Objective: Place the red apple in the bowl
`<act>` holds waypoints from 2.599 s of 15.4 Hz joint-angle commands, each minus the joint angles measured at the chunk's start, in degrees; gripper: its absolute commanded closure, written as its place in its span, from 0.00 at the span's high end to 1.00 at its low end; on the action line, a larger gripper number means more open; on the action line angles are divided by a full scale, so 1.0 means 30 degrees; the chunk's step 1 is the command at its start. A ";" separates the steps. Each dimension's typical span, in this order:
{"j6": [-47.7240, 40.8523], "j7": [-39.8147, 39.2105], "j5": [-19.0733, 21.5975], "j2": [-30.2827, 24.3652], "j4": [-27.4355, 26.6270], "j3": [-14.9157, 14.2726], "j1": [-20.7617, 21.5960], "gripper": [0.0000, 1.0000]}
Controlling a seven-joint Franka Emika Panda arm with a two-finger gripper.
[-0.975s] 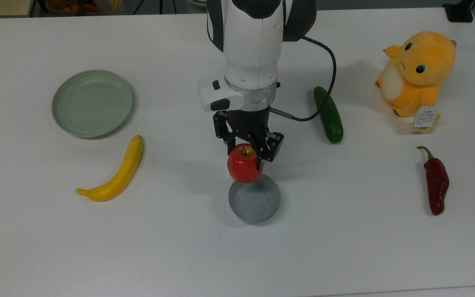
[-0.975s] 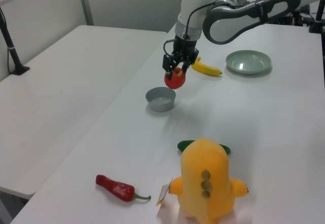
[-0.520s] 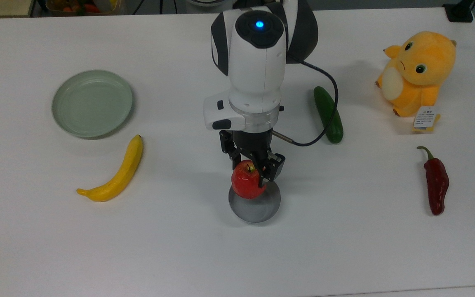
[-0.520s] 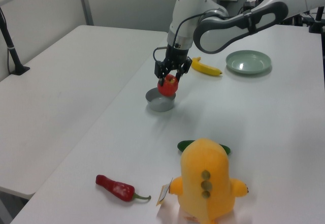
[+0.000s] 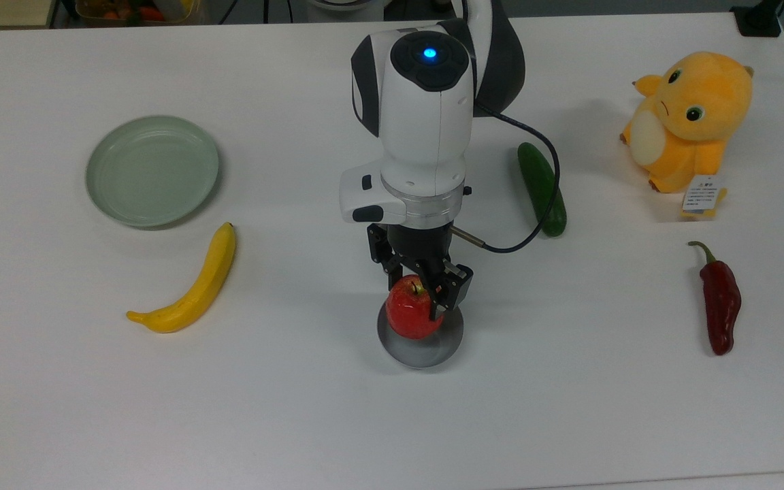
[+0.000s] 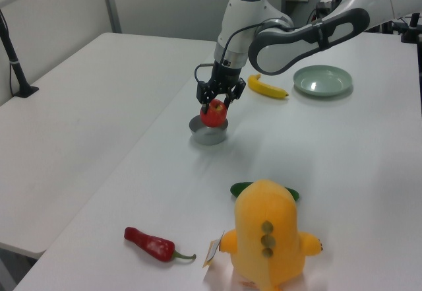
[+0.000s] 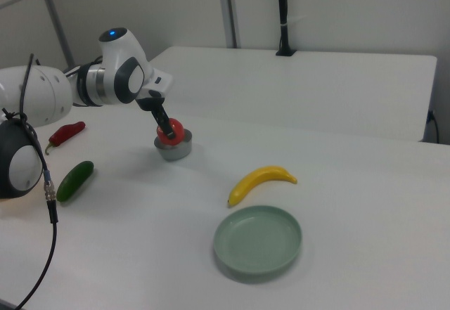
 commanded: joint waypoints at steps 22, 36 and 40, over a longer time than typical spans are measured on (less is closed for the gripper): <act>-0.5684 -1.2997 -0.0164 -0.8169 -0.7827 0.0630 0.0442 1.00; -0.5771 -1.2944 0.3087 -1.3738 -1.1992 -0.2594 0.1060 1.00; -0.5713 -1.3207 0.3088 -1.3740 -1.2110 -0.2594 0.0824 1.00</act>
